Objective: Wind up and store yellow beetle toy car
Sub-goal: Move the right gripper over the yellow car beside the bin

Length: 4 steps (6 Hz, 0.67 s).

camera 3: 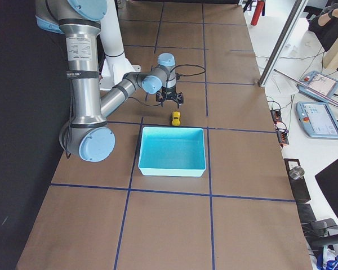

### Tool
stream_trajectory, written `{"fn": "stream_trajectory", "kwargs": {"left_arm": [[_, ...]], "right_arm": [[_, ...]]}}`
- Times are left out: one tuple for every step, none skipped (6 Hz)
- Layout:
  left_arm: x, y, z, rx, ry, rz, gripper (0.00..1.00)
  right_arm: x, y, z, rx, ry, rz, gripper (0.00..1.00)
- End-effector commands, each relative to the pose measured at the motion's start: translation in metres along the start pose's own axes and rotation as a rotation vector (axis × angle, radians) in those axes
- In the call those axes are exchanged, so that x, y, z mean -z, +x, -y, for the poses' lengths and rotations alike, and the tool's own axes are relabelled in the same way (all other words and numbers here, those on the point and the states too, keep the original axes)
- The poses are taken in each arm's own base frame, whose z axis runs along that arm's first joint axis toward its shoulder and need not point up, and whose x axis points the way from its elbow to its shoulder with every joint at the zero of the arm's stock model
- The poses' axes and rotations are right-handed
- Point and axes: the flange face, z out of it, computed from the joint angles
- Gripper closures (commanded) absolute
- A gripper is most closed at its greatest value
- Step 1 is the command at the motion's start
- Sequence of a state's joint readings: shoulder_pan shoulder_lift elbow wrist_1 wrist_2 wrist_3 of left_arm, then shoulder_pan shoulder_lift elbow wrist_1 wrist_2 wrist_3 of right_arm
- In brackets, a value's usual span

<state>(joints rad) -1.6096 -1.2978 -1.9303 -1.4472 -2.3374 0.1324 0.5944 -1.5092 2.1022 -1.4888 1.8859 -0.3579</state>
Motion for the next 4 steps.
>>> {"fn": "stream_trajectory", "kwargs": {"left_arm": [[0.0, -0.001, 0.0, 0.004, 0.0, 0.001, 0.0], [0.0, -0.001, 0.0, 0.005, 0.0, 0.001, 0.0], [-0.004, -0.005, -0.001, 0.015, -0.009, 0.0, 0.0], [-0.005, -0.005, -0.001, 0.015, -0.009, 0.001, 0.0]], "right_arm": [[-0.029, -0.011, 0.005, 0.031, -0.048, -0.004, 0.0], [-0.04, -0.01, 0.004, 0.036, -0.065, 0.0, 0.0], [-0.047, -0.004, 0.01, 0.054, -0.068, -0.001, 0.0], [-0.05, -0.002, 0.013, 0.056, -0.073, -0.008, 0.0]]}}
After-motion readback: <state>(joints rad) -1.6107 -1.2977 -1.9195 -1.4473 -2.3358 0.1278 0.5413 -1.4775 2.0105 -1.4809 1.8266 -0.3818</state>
